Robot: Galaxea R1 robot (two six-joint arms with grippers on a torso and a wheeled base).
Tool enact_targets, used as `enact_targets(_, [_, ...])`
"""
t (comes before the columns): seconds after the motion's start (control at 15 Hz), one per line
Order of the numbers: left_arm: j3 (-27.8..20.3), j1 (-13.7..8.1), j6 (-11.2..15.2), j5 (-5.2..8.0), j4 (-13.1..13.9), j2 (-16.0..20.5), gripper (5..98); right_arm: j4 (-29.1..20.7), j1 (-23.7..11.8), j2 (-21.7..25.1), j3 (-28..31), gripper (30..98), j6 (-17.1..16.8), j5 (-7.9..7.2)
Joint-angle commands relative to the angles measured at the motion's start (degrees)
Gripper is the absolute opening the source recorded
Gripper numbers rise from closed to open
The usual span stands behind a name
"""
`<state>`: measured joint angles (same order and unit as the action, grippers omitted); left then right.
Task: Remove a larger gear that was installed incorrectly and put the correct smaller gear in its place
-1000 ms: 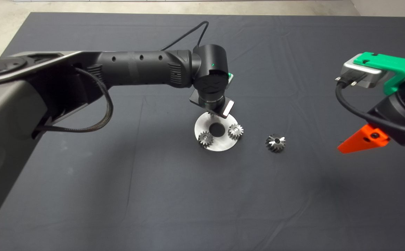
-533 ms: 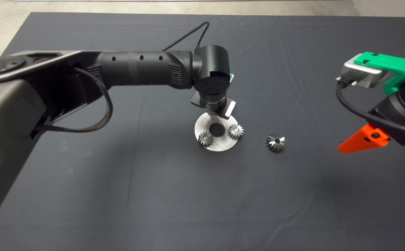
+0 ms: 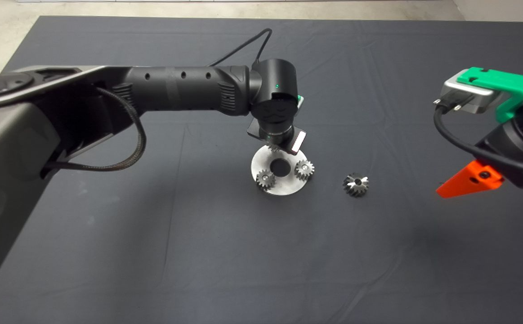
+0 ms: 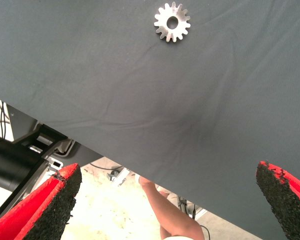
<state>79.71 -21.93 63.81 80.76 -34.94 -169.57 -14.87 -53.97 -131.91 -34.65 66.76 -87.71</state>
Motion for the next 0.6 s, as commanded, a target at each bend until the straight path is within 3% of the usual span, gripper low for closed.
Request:
enact_targets(0.0, [-0.4,-2.0,-1.0,0.01,-0.5,-0.2,56.3,-1.7,-1.4,-0.3,0.4,92.3,0.3,-0.47])
enact_targets(0.13, [-0.2,-2.3,-3.7,0.29,-2.5,-0.2,58.7,-1.7,-1.4,-0.5,0.3,92.3,0.3,-0.44])
enact_targets(0.27, [-0.2,-2.4,-6.1,1.5,-3.4,-0.2,62.3,-1.7,-1.4,-0.5,0.3,92.3,0.3,-0.44])
enact_targets(0.53, [-0.2,-3.9,-6.4,2.46,-3.5,-0.2,63.3,-1.7,-1.4,-0.5,0.3,92.3,0.3,-0.44])
